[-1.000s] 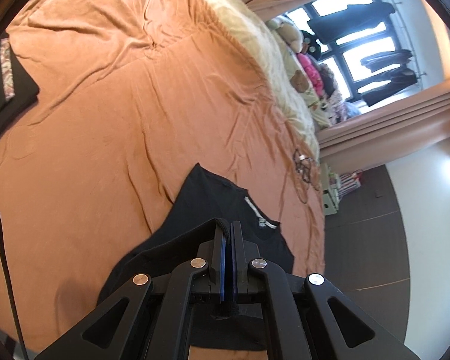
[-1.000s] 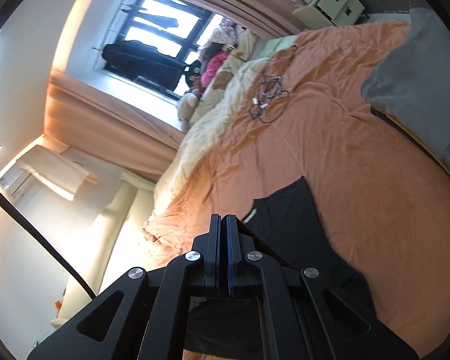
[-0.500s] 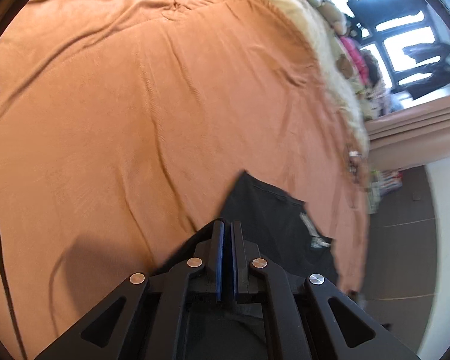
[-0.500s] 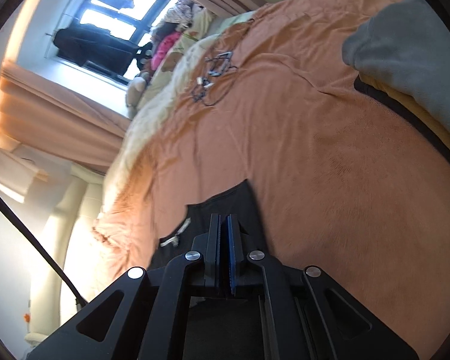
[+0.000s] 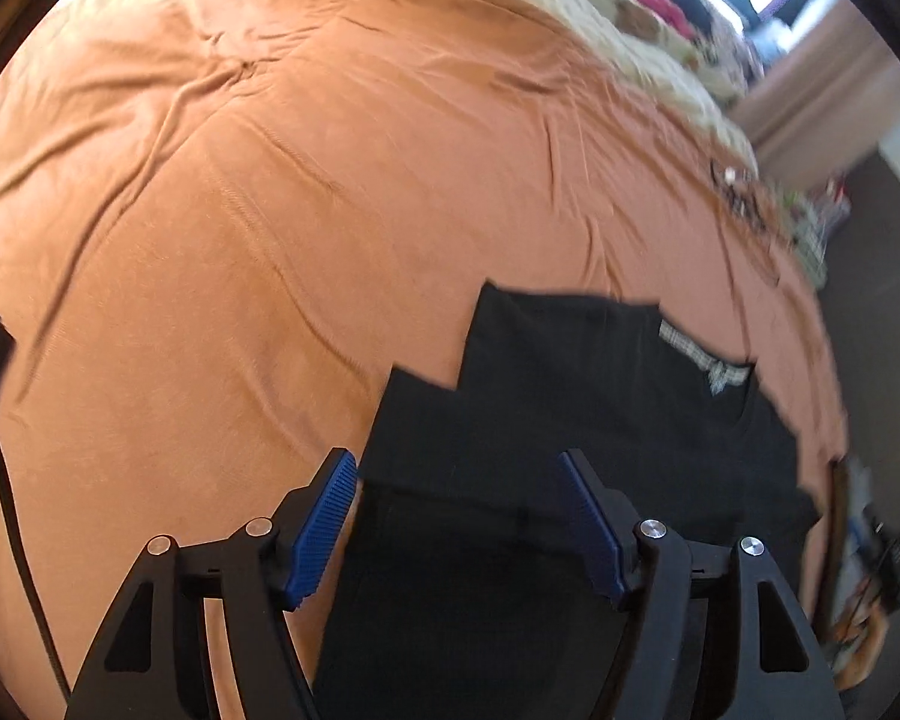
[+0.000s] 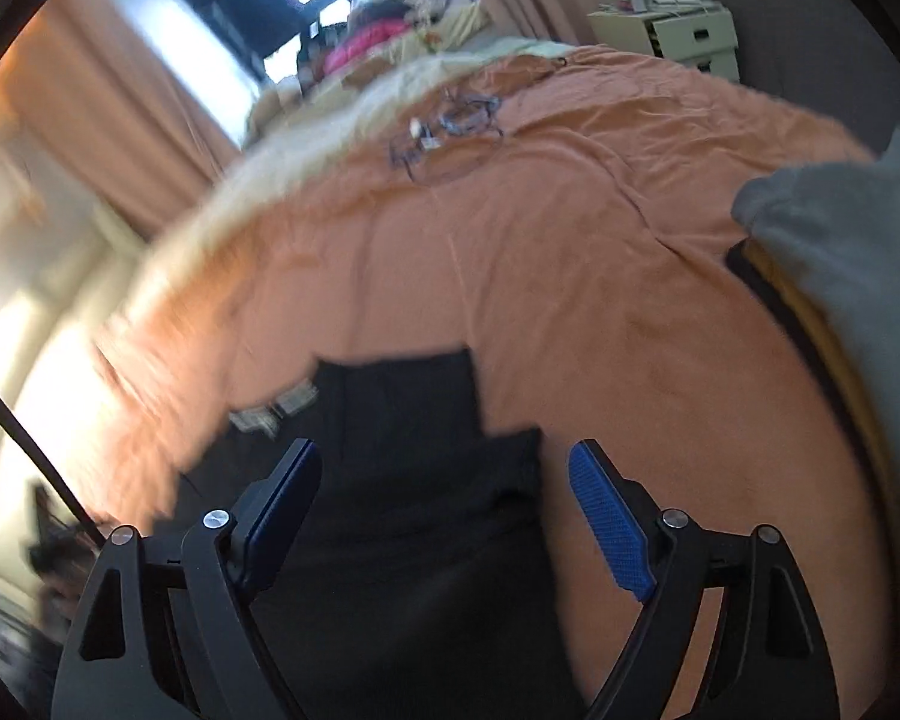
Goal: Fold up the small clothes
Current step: 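Open both grippers and move them to the new folded edge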
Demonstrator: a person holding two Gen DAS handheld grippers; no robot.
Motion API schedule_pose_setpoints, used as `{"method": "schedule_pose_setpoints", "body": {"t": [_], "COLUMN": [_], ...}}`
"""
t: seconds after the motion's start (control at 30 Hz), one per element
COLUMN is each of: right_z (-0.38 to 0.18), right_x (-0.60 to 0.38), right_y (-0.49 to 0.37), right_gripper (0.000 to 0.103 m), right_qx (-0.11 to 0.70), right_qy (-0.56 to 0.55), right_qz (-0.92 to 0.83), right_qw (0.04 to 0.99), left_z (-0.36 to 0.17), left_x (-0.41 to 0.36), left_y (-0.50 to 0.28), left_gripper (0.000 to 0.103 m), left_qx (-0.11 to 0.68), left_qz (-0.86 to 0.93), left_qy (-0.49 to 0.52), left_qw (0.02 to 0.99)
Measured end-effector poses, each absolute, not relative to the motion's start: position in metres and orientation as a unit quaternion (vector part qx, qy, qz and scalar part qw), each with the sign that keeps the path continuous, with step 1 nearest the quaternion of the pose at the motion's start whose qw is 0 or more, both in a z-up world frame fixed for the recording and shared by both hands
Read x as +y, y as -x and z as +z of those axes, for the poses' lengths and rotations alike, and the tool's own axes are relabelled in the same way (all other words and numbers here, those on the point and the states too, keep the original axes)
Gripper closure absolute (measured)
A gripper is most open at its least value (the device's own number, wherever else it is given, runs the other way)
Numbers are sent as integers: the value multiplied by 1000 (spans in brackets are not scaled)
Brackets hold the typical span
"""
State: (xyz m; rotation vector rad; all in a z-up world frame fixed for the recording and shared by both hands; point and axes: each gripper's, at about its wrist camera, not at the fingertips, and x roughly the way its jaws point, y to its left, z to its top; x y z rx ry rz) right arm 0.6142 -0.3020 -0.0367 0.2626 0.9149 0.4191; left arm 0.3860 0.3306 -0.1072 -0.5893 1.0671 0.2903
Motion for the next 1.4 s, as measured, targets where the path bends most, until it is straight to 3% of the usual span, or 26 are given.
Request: {"method": "schedule_pose_setpoints", "body": {"t": [0.33,0.7,1.4], "right_z": [-30,-57,-73], "right_x": [-263,-214,-185], "right_y": [-552,-561,-680], "right_gripper": [19,19,19], "right_qx": [467,491,464], "right_qy": [65,174,127], "right_qz": [171,135,60], "right_qw": [865,843,875], "left_z": [-136,-173,-175], "left_x": [288,277,340], "left_y": [-374,-398,-495], "left_gripper": [32,31,28], "left_qx": [579,614,561], "left_qz": [130,156,229], "left_qy": [149,66,117], "left_qw": [791,771,787]}}
